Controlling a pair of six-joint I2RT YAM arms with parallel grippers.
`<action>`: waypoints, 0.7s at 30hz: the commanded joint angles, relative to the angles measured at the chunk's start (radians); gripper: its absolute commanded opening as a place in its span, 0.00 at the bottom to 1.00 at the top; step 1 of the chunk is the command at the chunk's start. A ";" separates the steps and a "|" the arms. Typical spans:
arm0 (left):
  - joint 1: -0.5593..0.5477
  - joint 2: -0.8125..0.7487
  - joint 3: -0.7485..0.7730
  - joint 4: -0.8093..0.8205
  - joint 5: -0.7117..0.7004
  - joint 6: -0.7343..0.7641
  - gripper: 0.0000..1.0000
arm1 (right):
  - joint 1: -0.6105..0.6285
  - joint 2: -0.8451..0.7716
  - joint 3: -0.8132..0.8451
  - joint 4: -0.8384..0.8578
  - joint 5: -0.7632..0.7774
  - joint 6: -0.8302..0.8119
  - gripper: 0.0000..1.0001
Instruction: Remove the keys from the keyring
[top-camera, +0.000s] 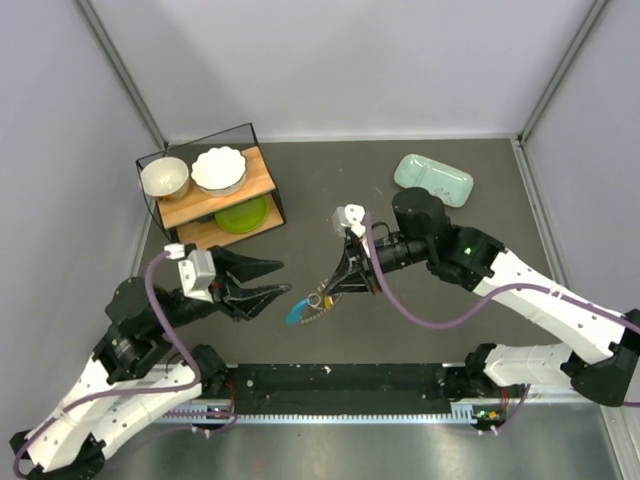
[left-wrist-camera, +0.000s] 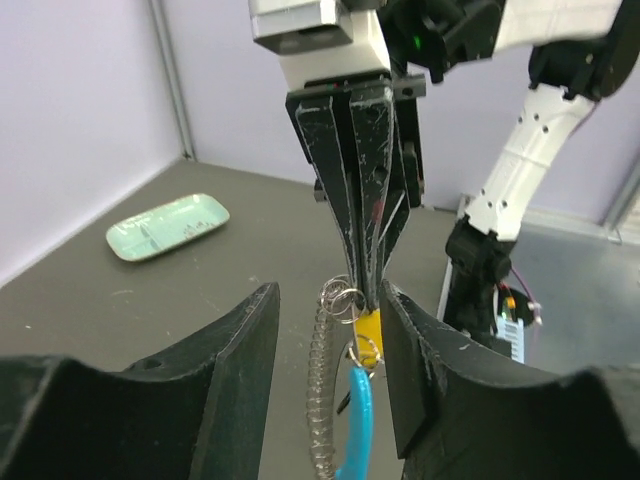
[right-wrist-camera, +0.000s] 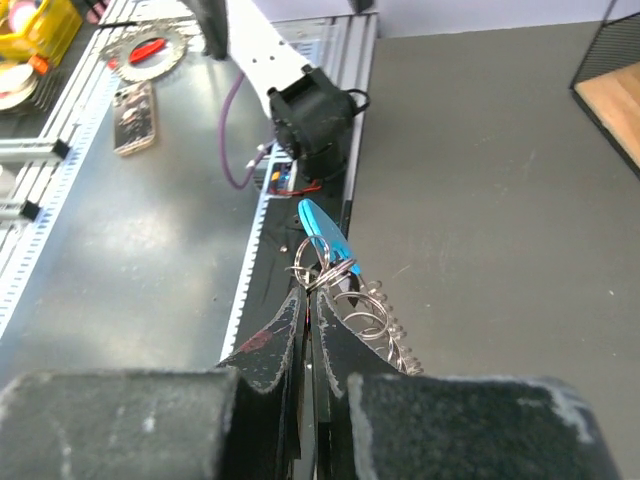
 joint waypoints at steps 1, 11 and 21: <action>-0.001 0.113 0.098 -0.170 0.157 0.102 0.49 | -0.009 0.004 0.092 -0.120 -0.138 -0.114 0.00; -0.001 0.266 0.174 -0.184 0.438 0.119 0.46 | -0.009 0.038 0.120 -0.160 -0.255 -0.148 0.00; -0.001 0.365 0.148 -0.133 0.547 0.113 0.39 | -0.009 0.049 0.112 -0.160 -0.287 -0.154 0.00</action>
